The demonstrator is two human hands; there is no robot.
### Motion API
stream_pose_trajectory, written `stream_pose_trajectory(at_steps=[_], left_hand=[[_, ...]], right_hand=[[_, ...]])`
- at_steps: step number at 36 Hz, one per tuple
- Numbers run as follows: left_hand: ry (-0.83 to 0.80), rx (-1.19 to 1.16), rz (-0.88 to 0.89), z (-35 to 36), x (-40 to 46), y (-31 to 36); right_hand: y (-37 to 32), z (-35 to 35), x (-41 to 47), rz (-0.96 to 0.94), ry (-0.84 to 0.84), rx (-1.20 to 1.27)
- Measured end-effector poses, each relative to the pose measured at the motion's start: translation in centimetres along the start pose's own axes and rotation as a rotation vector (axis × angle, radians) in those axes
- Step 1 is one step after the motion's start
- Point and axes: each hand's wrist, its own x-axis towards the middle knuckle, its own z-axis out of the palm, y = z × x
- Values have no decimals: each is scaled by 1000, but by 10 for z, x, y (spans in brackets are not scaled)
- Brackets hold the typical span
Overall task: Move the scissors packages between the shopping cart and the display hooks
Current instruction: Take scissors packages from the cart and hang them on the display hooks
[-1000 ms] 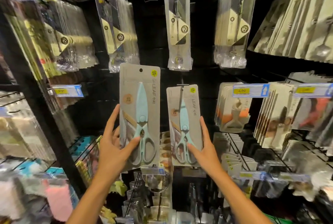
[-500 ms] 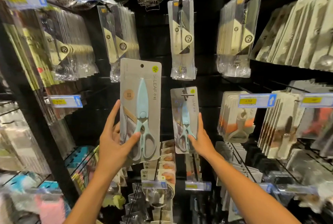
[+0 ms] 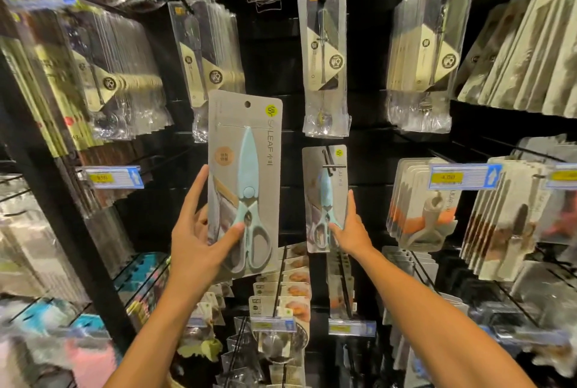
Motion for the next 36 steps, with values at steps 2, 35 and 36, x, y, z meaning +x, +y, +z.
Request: stream_pose_trajectory(at_steps=[2,35,36], left_hand=[[0,18,6,-1,0,0],[-124,69,-147,13,-42,-33],[-142,88,-152,15,-42,-34]], right_hand=[[-4,-1,-3,32,9,21],[-74,-8,-165,-326,-357,559],[-70,-8,-166,-320,-346,549]])
